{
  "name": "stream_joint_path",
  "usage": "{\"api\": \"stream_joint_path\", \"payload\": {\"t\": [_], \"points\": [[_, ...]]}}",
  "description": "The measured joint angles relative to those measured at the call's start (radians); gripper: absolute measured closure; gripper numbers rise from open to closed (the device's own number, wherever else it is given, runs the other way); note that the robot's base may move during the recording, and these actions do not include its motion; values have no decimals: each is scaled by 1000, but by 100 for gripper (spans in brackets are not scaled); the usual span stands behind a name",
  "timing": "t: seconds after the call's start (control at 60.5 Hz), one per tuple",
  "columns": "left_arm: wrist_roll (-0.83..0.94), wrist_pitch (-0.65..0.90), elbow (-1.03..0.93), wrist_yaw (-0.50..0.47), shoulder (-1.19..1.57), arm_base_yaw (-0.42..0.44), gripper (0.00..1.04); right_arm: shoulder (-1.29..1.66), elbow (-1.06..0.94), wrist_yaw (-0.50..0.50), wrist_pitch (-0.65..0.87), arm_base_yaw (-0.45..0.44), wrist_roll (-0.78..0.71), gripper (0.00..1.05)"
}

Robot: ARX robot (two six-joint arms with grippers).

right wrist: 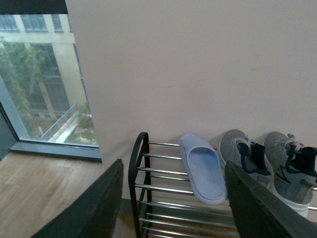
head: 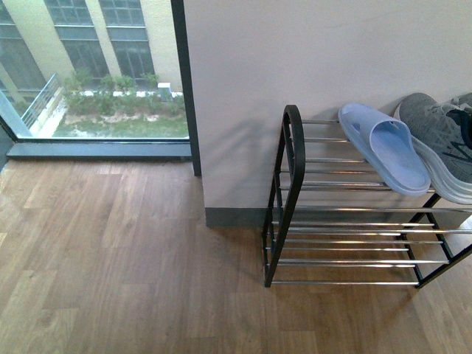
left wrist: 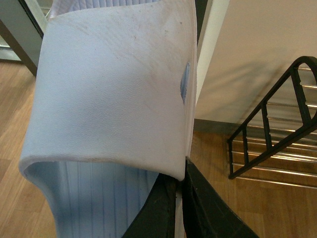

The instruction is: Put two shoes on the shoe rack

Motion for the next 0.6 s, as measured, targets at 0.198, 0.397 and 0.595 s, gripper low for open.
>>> {"api": "stream_joint_path", "payload": {"t": [0.198, 0.397, 0.595], "points": [[0, 0, 0, -2, -1, 2, 103, 0, 0, -1, 0, 1, 0, 9], [0, 0, 0, 2, -2, 1, 103, -1, 0, 3, 0, 1, 0, 9], [0, 0, 0, 8, -1, -2, 103, -2, 0, 6, -1, 3, 0, 9]]}}
